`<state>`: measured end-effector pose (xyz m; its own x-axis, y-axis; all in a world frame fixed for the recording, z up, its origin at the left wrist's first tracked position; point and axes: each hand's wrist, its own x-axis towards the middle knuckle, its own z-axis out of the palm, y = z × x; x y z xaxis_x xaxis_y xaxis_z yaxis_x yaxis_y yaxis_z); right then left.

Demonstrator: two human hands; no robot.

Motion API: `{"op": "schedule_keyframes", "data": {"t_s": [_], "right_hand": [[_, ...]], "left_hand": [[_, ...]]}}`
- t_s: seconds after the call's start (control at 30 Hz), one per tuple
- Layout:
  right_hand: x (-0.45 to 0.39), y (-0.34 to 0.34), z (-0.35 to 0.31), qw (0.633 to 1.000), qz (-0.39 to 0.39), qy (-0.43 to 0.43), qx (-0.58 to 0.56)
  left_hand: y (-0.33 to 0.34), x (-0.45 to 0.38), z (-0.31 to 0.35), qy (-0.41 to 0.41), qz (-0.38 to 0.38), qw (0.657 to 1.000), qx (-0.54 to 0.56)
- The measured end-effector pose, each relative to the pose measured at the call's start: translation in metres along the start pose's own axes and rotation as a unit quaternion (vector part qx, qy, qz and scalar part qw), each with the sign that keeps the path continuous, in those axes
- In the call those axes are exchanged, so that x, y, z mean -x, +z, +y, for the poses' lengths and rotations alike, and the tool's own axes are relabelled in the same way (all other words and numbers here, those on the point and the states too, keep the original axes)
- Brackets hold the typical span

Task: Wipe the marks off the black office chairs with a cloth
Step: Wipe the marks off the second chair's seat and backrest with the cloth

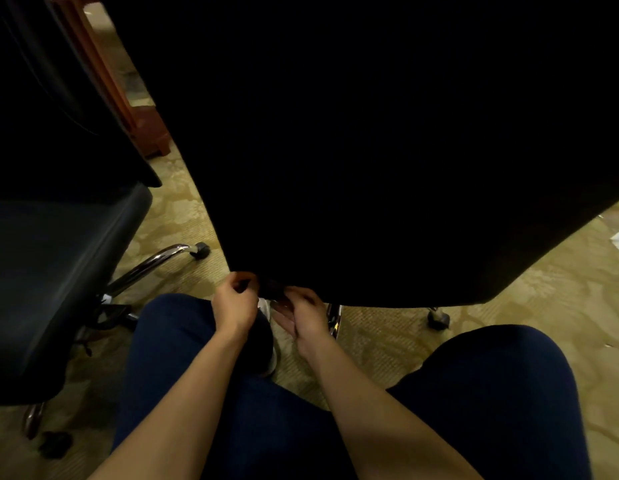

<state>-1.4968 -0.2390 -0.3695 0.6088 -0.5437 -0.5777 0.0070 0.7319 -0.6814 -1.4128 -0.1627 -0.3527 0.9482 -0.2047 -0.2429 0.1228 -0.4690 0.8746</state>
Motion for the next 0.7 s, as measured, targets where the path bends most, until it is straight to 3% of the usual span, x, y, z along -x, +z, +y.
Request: {"op": "schedule_keyframes", "data": {"t_s": [0.17,0.37,0.57,0.7], "right_hand": [[-0.001,-0.026,-0.015,0.999,0.018,-0.030,-0.021],[0.002,-0.073,-0.031,0.994,0.053,-0.029,-0.086],[0.009,-0.137,-0.077,0.990,0.109,-0.046,-0.079],[0.008,-0.192,-0.115,0.980,0.174,-0.060,-0.075]], "left_hand": [[0.033,0.024,0.012,0.071,0.057,0.995,-0.039],[0.072,0.056,0.016,0.167,0.041,0.982,-0.080],[0.127,0.099,0.017,0.226,-0.029,0.969,-0.097],[0.172,0.136,0.038,0.242,-0.117,0.956,-0.120]]}}
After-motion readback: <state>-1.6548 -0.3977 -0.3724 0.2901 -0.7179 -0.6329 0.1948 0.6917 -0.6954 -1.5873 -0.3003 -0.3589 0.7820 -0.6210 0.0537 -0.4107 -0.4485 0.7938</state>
